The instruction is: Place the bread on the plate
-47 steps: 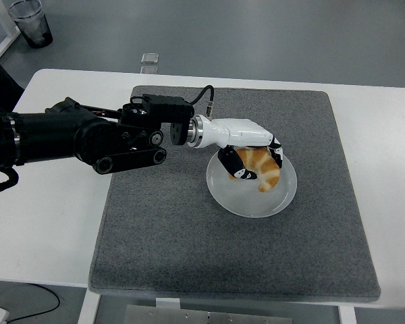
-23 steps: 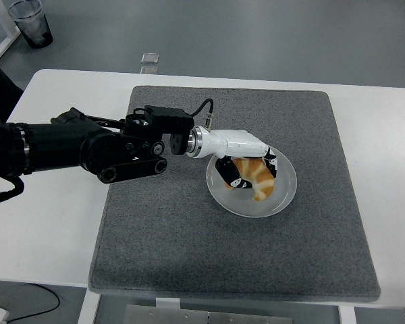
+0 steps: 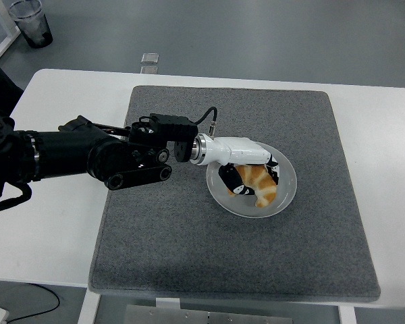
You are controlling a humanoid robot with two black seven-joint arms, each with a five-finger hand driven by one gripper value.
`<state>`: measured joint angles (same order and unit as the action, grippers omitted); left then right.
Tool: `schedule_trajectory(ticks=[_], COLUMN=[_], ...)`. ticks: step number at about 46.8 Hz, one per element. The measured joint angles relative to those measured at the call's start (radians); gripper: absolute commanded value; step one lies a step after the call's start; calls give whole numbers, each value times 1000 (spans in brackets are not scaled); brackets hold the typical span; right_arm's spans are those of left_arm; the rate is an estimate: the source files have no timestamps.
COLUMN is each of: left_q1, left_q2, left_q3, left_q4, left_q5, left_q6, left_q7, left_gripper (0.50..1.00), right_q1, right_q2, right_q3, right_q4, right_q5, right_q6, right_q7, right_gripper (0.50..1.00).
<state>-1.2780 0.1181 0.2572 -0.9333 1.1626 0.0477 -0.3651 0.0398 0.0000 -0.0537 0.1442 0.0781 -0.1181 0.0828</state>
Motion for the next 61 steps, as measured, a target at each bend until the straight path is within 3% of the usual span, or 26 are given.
schedule_trajectory(ticks=[9, 15, 20, 27, 49, 61], left_q1=[0, 1, 2, 2, -9, -4], left_q2=[0, 0, 0, 0, 6, 13], left_q3=[1, 1, 1, 1, -25, -167], left_q4=[1, 1, 0, -1, -16, -13], left_q5=[0, 1, 0, -5, -52, -151], left_q6=[4, 31, 57, 61, 64, 55], left_q7=[1, 2, 2, 2, 1, 2], left_gripper=[500, 735, 863, 975, 992, 994], right_q1=[-1, 0, 0, -1, 0, -1], right_q2=[0, 0, 0, 0, 0, 0], right_q3=[0, 0, 0, 0, 0, 0], right_q4=[0, 0, 0, 0, 0, 0], right_q5=[0, 0, 0, 0, 0, 0], right_q6=[0, 0, 0, 0, 0, 0], right_q7=[0, 0, 0, 0, 0, 0], right_gripper=[952, 952, 952, 952, 952, 952])
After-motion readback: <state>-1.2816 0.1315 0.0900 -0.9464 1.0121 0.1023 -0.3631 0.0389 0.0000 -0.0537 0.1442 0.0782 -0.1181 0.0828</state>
